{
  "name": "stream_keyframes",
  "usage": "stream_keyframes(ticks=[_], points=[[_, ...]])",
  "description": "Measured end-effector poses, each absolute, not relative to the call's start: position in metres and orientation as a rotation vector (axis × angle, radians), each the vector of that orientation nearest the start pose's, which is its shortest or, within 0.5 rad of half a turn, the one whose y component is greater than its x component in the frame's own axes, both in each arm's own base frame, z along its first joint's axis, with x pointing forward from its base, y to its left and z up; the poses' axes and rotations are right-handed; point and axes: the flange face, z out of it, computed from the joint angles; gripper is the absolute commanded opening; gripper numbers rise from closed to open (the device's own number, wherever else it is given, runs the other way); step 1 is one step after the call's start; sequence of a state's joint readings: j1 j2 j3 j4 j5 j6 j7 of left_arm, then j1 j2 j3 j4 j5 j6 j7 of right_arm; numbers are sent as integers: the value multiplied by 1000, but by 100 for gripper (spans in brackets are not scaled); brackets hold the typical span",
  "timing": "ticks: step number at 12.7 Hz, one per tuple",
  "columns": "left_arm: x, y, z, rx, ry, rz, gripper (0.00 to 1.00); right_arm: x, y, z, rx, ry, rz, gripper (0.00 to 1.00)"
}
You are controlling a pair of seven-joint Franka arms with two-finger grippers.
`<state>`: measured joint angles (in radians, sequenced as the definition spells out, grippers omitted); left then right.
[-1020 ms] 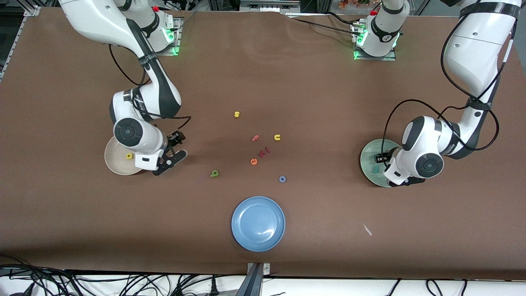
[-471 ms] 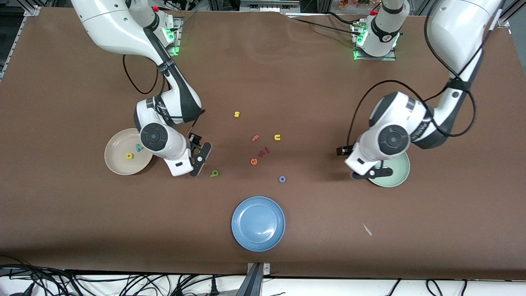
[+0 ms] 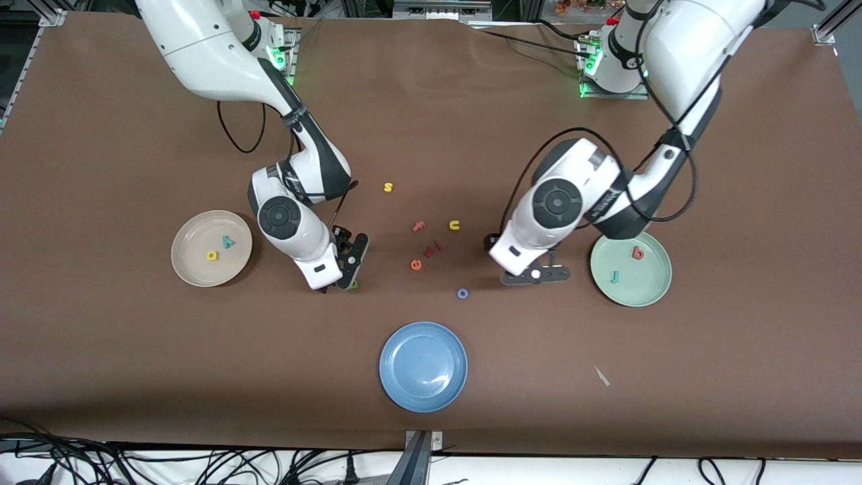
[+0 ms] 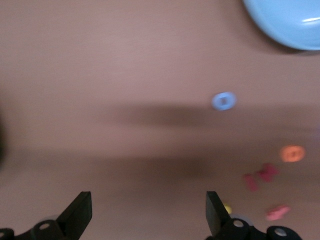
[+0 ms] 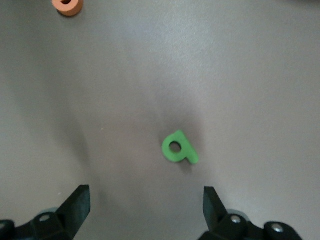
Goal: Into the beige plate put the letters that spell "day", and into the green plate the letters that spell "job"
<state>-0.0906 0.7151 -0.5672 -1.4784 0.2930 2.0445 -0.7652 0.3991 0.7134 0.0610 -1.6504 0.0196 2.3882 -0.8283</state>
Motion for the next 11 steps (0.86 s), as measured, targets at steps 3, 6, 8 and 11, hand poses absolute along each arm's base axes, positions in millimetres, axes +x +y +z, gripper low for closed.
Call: stream_keyframes(ticks=[3,6,8,11], points=[[616,-386,268,-3307,-65,-20,100,629,307,189,-2459,-1876,-71,100],[607,-406,232,-3255,150,-175,100,635,315,176,-2425,-1915,-75,99],[599,-415,210,-3218,237,-191,100,638,320,170,-2415,-1928,-80,93],[595,-427,194,-3215,289,-269,89,642,322,171,-2410,-1936,-92,69]])
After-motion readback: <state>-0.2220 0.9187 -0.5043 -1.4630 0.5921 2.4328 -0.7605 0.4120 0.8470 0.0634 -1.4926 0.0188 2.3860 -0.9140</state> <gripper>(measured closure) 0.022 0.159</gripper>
